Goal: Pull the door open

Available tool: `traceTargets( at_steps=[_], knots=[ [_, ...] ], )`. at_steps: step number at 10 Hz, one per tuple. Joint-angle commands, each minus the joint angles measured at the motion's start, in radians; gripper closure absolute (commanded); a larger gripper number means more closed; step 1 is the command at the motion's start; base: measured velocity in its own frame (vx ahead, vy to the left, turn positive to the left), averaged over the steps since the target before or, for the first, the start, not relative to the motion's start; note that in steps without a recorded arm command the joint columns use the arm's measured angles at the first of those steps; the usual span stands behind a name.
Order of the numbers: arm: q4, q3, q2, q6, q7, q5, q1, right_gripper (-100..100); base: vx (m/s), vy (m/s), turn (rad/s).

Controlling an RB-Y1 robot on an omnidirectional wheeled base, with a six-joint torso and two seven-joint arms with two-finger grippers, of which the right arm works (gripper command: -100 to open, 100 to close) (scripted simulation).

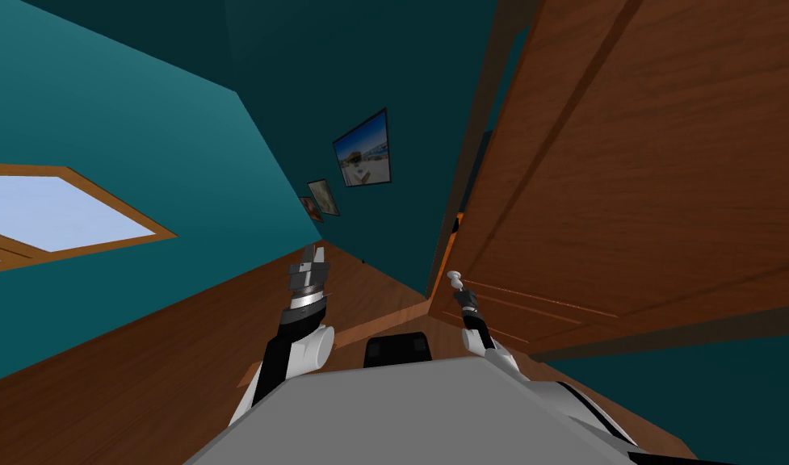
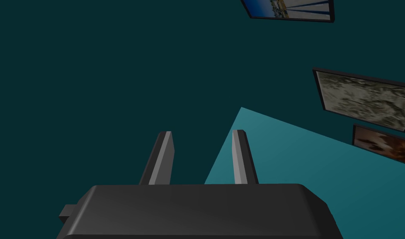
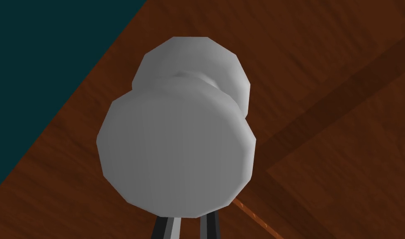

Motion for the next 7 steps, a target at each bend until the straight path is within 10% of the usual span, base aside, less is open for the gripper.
traceTargets(
  at_steps=[1,4,5,7],
  knots=[
    [-0.043,0.003,0.006,-0.007,0.004,0.002,0.004,100,0.0,0.0,0.0],
    [-0.041,0.03,0.003,-0.005,-0.061,-0.028,-0.002,100,-0.017,-0.007,0.01],
    [-0.01,0.023,0.019,0.001,-0.07,-0.035,-0.003,-100,-0.103,-0.03,0.004],
    [-0.02,0.027,0.032,0.006,-0.104,-0.051,-0.009,-100,-0.156,-0.016,-0.018]
  ],
)
